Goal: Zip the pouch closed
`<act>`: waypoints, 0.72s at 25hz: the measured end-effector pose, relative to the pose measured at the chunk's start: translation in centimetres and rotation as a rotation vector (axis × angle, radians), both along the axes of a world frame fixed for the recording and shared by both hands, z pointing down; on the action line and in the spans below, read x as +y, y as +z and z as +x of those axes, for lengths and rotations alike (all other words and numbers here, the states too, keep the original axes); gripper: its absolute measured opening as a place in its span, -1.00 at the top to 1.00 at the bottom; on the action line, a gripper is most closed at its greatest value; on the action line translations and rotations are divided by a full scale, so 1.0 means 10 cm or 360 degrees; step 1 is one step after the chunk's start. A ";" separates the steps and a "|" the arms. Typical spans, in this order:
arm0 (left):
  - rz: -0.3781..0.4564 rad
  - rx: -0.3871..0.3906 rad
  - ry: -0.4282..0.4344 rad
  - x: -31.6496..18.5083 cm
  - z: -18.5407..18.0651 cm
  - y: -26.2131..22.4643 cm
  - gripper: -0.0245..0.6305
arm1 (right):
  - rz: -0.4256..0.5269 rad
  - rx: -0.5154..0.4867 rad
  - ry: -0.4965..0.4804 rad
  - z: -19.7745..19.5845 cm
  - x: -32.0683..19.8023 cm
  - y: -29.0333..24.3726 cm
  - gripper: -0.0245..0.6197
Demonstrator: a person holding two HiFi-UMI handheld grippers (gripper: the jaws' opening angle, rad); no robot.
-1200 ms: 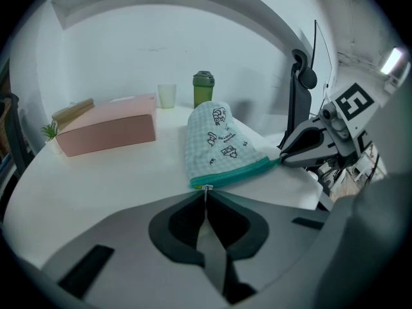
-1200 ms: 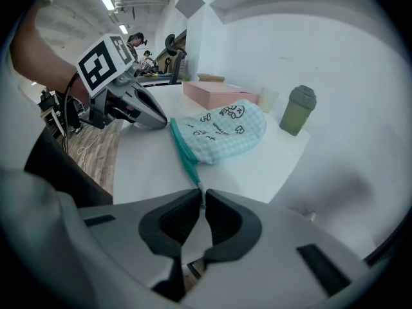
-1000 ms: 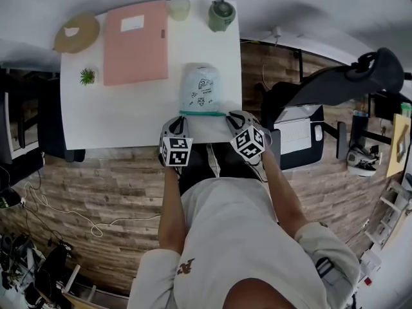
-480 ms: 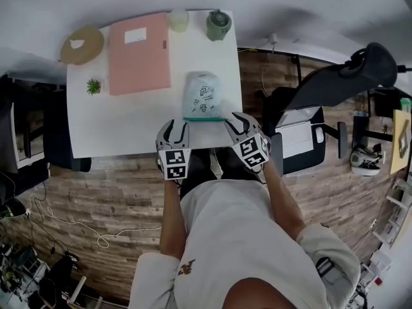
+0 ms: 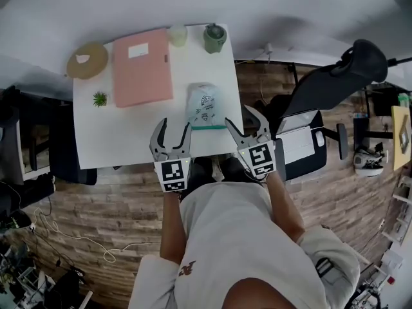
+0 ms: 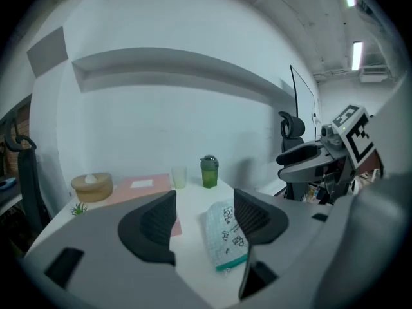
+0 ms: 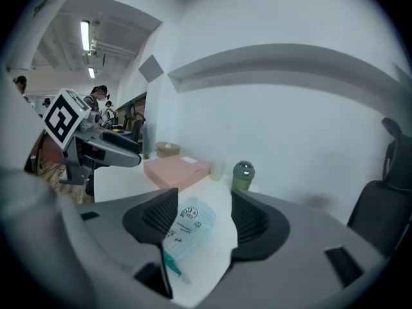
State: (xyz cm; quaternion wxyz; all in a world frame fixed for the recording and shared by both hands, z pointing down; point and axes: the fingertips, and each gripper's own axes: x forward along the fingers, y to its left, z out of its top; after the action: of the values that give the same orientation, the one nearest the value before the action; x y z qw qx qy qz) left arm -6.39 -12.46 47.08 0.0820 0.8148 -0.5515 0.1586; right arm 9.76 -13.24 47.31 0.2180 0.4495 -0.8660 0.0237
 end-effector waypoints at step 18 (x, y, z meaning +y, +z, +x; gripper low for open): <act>0.0294 0.0063 0.0087 -0.12 -0.04 -0.64 -0.13 | 0.0313 -0.0073 0.0215 -0.06 -0.03 -0.72 -0.08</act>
State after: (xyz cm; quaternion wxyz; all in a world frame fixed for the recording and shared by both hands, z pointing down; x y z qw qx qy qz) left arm -6.82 -13.64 40.70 0.0131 0.8366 -0.5397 0.0932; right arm 9.12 -13.53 40.09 0.1509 0.5254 -0.8366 -0.0364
